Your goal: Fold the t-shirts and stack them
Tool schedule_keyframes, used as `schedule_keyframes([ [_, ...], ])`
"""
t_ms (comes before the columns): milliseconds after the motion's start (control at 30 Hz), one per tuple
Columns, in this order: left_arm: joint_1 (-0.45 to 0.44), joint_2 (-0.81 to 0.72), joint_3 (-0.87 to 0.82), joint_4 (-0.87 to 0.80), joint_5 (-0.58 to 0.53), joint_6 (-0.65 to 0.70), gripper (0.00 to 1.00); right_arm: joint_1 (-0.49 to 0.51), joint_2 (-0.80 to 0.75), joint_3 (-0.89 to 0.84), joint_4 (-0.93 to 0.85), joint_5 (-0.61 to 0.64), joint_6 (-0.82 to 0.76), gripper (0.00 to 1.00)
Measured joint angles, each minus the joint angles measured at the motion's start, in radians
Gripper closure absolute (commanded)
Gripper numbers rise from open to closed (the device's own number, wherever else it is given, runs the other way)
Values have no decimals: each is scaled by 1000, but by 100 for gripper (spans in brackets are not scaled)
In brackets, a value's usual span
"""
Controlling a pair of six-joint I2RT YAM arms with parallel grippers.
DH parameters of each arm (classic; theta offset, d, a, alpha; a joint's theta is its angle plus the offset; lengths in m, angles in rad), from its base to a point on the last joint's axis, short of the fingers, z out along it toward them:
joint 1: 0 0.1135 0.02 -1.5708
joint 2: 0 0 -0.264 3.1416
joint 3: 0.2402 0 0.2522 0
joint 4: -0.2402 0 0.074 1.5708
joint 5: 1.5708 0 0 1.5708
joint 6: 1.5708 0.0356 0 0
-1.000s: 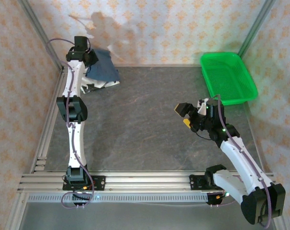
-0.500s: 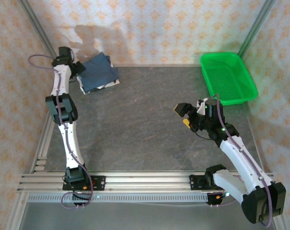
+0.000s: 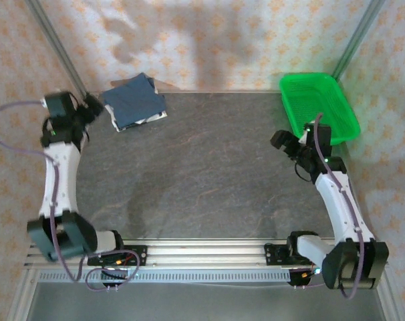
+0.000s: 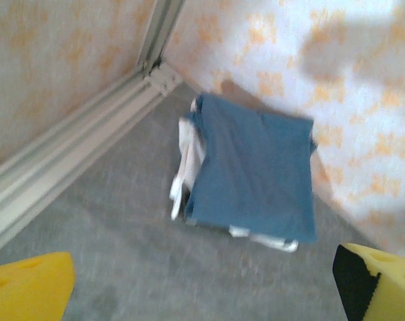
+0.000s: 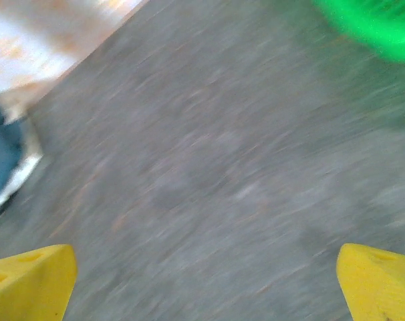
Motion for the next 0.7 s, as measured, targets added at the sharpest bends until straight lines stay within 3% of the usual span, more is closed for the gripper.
schedule_keyframes([
  [100, -128, -84, -273, 154, -113, 53, 0, -60, -4, -111, 141, 137, -30, 1],
  [167, -235, -74, -439, 257, -164, 98, 0, -66, -2, -208, 254, 237, -53, 1],
  [233, -283, -46, -545, 340, -194, 121, 0, -66, 5, -301, 364, 304, -85, 1],
  [433, -291, 48, -618, 570, -289, 203, 0, -66, 26, -500, 636, 385, -143, 1],
  [700, -291, 30, -653, 790, -288, 293, 0, -66, 200, -592, 1030, 380, -144, 1],
])
